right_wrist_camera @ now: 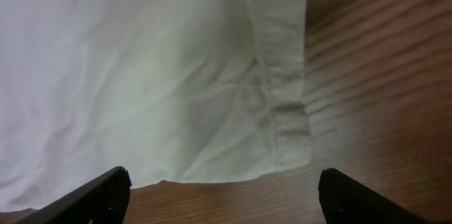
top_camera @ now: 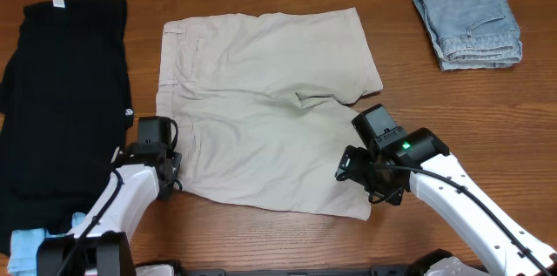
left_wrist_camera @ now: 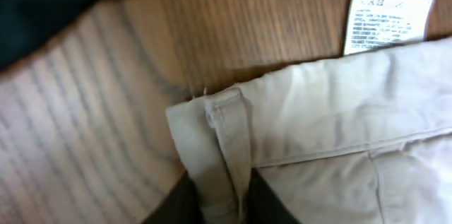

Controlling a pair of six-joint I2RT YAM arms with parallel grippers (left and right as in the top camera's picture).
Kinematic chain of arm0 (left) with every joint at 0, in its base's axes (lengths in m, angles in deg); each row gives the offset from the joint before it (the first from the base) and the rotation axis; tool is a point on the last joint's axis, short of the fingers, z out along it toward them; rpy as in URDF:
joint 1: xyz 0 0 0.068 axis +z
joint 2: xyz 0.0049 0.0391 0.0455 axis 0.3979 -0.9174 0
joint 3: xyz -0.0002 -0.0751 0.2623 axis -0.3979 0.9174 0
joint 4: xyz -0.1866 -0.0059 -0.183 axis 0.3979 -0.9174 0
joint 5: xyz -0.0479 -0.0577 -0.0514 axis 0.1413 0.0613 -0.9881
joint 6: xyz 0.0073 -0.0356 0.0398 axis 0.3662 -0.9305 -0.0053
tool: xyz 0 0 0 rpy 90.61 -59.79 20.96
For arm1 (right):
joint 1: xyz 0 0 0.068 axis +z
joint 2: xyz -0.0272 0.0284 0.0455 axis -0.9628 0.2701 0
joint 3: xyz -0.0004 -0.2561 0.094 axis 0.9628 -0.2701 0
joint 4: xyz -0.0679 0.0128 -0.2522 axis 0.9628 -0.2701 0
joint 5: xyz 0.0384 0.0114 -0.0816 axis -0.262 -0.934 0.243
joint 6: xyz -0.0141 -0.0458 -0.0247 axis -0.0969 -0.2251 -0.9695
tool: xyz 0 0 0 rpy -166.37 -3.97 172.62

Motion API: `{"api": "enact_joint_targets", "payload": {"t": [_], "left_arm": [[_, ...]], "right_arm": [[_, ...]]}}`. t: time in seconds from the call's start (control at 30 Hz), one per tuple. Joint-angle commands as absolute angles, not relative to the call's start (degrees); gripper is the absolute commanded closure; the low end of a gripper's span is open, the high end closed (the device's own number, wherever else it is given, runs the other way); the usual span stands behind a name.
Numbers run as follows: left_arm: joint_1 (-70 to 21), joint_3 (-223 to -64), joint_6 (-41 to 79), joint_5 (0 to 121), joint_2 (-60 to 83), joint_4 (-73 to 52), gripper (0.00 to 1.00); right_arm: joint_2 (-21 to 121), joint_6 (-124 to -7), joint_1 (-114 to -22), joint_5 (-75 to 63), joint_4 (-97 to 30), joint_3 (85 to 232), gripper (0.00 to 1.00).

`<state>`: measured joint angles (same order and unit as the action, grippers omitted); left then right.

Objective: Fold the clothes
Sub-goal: 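Move both grippers to the bottom hem corners of the beige shorts, then grasp the bottom hem with both grippers and fold it up over the top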

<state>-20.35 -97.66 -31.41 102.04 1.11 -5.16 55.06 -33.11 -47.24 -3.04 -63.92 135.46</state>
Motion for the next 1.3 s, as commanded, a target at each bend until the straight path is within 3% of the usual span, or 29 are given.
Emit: {"api": "enact_joint_targets", "payload": {"t": [0.0,0.17,0.67,0.9,1.03,1.17,1.27], "left_arm": [[-19.61,-94.95,-28.83,100.0,-5.01,-4.66,0.94],[-19.61,-94.97,-28.83,97.88,-5.36,-4.27,0.96],[-19.72,-94.97,-27.13,93.93,-5.36,-3.65,0.96],[-19.72,-94.97,-24.57,91.3,-5.36,-3.72,0.96],[-19.72,-94.97,-20.37,91.61,-5.36,-3.68,0.96],[-19.72,-94.97,-18.71,91.59,-5.36,-3.72,0.96],[-19.72,-94.97,-18.69,91.59,-5.36,-3.76,0.96]], "right_arm": [[55.11,-29.37,-46.82,-2.89,-64.34,134.19,0.13],[55.15,-24.26,-44.55,-4.97,-61.39,128.84,0.14],[55.15,-25.5,-43.22,-7.17,-54.44,121.8,0.17],[55.2,-21.96,-43.22,-6.87,-52.29,117.8,0.23],[55.2,-19.45,-43.15,-7.48,-51.44,116.25,0.42],[55.2,-16.21,-42.21,-8.79,-47.4,114.28,0.44],[55.2,-16.21,-41.86,-8.75,-47.2,114.19,0.54]]}}
